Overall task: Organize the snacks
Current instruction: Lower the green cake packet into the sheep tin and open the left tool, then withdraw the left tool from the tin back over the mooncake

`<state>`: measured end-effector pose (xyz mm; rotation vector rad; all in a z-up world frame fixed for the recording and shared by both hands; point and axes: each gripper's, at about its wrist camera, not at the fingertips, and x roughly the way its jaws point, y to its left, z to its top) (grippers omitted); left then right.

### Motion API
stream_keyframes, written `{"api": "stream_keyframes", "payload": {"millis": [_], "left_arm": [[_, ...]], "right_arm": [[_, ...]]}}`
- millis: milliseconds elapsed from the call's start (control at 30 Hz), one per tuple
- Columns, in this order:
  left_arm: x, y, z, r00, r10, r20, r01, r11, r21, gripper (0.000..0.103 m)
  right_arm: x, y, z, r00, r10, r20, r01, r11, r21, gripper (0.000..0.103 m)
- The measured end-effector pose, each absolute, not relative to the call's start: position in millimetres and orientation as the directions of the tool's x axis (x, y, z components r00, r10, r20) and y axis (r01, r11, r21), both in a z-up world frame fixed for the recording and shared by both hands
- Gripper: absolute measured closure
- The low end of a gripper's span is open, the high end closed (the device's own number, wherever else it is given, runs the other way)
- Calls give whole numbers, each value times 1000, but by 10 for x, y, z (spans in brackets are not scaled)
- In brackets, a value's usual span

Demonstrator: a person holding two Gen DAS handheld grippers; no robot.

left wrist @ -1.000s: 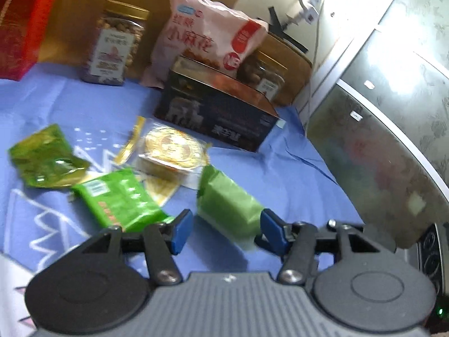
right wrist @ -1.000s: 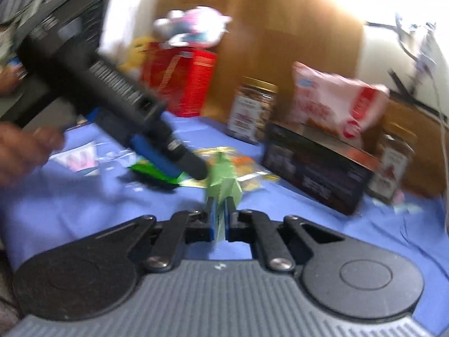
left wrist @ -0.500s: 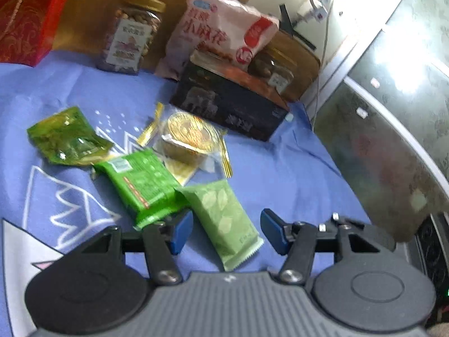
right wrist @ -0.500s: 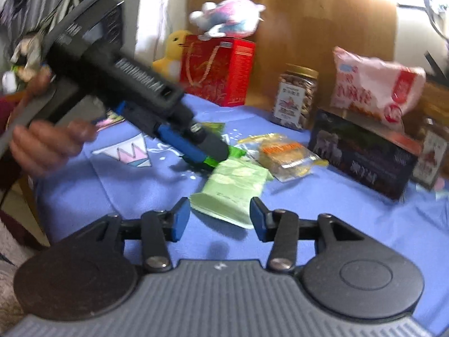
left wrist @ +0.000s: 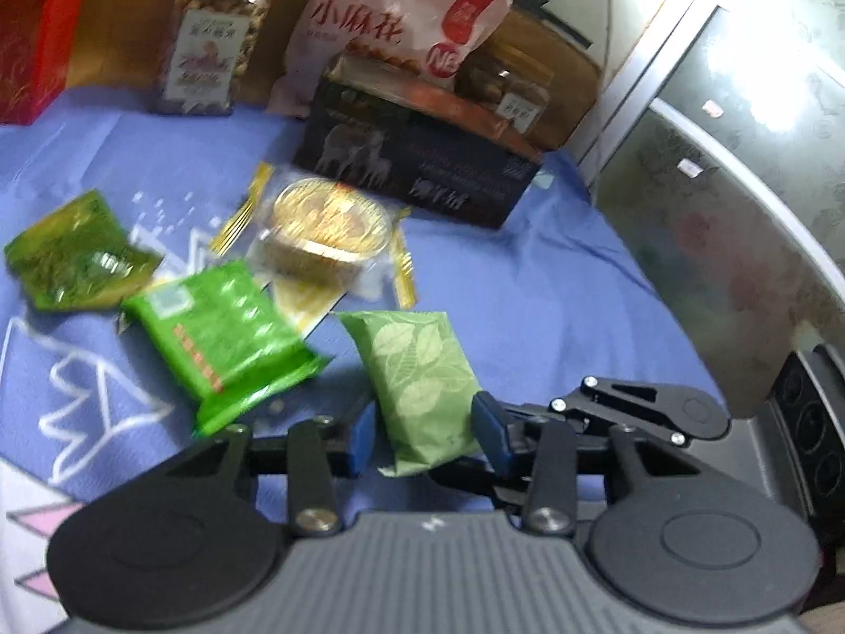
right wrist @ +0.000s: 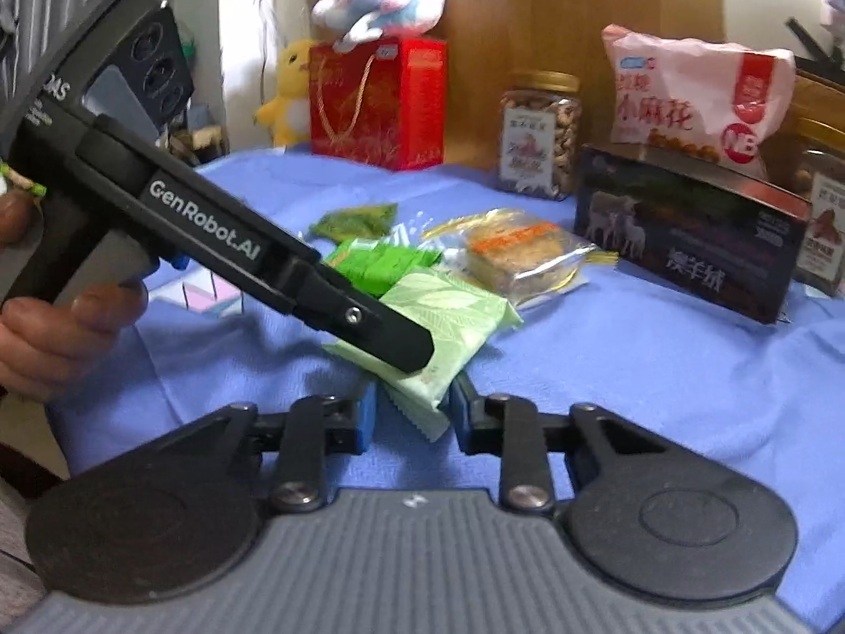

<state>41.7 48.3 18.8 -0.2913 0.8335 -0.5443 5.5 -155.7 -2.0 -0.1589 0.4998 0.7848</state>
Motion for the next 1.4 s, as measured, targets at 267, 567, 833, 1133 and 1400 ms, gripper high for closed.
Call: {"api": "stream_keyframes", "payload": {"millis": [267,567,833,1133,1400], "left_arm": [[791,188,602,587,-559,-585,433,828,-357,65],[1619,-237,997,649,-538,-538,492,836,-242,64],[2344,-537,918,659,-523,-541,489,844,-221,63],[2604,-774,723,705,-433,-562,446,886,-123,61],[2386,-710,795,756,-319,-572,355,934,-53,57]], "right_arm": [[231,-1708,229,709,589,-389,-637,771,6,76],[1046,-1858,486,811,501,-301,-527,850,-5,76],[1702,-2005,442,848,423,-319,-442,897,14,76],[2003,-2011,257,902,306,-305,-329,944,-23,74],[1794,-2042,340,908,304,-288,-322,947,-18,66]]}}
